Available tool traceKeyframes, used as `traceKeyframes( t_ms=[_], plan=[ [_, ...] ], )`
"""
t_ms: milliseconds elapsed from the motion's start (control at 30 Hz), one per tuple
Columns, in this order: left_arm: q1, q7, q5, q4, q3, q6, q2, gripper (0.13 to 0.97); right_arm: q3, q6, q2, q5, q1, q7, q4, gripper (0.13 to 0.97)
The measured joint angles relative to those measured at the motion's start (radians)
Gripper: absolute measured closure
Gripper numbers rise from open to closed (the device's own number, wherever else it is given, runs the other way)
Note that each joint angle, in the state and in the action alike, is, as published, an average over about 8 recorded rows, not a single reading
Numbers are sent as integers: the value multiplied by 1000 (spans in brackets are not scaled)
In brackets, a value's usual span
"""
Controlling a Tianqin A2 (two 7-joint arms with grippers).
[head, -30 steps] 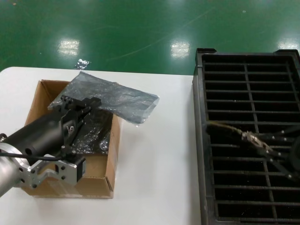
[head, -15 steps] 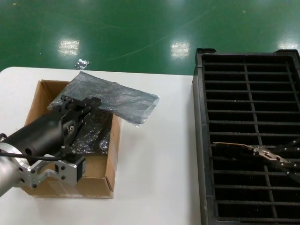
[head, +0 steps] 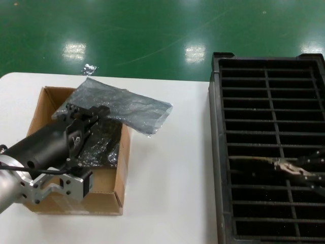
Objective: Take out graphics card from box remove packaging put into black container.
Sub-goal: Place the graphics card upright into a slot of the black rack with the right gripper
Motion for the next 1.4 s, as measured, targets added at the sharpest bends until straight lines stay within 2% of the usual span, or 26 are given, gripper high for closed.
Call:
traceKeyframes(
  t_ms=[300, 467, 967, 1400],
  plan=[
    [0, 0, 0, 0, 0, 0, 0, 959, -127, -281, 5, 8, 233, 19, -84, 903],
    [0, 0, 0, 0, 0, 0, 0, 959, -215, -367, 12, 32, 343, 25, -103, 903],
    [0, 0, 0, 0, 0, 0, 0, 959, -424, -404, -56, -28, 526, 96, -82, 903],
    [0, 0, 0, 0, 0, 0, 0, 959, -490, -404, -106, -118, 576, 162, -116, 903]
  ],
)
